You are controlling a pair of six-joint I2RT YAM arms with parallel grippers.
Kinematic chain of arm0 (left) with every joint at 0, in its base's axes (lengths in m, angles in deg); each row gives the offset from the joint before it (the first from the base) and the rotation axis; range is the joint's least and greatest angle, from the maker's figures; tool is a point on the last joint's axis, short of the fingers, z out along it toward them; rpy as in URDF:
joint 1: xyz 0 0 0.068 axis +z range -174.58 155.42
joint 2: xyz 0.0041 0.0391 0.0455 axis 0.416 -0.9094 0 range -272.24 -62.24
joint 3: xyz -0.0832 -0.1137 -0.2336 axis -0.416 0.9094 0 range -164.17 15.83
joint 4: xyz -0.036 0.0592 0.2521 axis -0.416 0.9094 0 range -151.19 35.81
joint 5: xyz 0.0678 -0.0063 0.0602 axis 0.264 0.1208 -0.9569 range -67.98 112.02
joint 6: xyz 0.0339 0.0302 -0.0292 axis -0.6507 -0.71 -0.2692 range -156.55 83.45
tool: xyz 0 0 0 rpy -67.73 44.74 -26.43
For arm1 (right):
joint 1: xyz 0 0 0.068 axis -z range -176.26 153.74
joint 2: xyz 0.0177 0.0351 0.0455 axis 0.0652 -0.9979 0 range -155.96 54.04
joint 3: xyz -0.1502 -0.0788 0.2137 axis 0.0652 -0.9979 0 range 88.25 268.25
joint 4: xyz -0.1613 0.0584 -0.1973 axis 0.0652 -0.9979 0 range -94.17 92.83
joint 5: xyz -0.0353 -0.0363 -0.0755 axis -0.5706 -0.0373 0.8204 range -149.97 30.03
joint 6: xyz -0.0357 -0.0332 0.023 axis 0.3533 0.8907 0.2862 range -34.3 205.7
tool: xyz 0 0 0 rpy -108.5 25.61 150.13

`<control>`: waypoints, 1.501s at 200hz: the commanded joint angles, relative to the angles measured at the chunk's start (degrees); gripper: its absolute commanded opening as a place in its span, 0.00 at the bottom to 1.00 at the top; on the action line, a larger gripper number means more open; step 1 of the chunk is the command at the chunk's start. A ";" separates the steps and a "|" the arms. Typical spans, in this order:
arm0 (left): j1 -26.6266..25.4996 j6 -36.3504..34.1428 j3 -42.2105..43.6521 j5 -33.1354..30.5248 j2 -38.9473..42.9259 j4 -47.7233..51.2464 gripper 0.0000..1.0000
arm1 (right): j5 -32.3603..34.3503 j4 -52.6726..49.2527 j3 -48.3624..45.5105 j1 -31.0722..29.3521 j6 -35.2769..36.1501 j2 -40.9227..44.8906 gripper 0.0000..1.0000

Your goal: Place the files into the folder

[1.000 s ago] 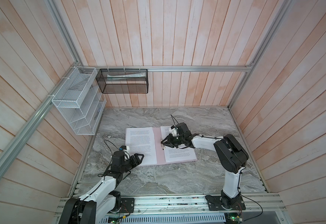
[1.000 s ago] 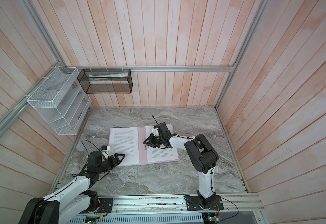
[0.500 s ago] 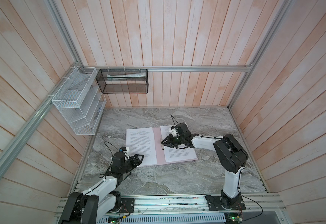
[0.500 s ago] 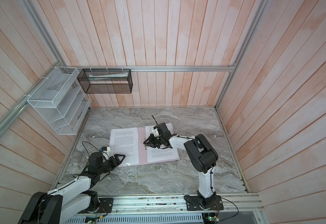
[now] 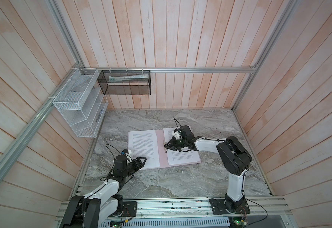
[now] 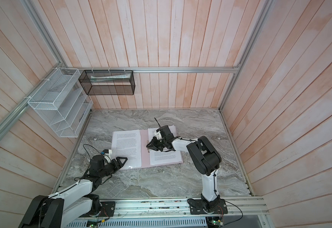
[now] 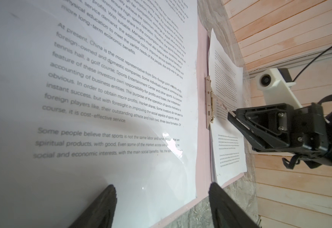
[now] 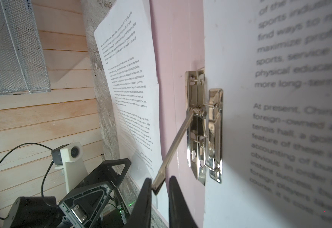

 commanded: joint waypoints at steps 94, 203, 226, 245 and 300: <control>0.28 -0.11 0.83 1.38 -0.53 -1.34 0.76 | -1.21 1.33 0.48 -0.33 -0.17 -2.14 0.11; 0.40 -0.24 0.61 1.68 -1.79 -1.63 0.76 | -0.67 1.85 -1.78 -0.35 0.79 -3.18 0.07; 0.40 0.07 0.06 0.94 -3.43 -1.10 0.76 | -0.20 1.16 -2.32 -0.38 1.46 -3.29 0.07; 0.37 -0.02 -0.99 0.76 -5.53 -0.54 0.76 | 0.22 0.72 -2.67 -0.29 1.93 -3.51 0.07; 0.43 -0.19 -2.13 0.56 -8.11 0.08 0.76 | 2.25 -1.46 -3.57 -0.26 4.43 -4.06 0.07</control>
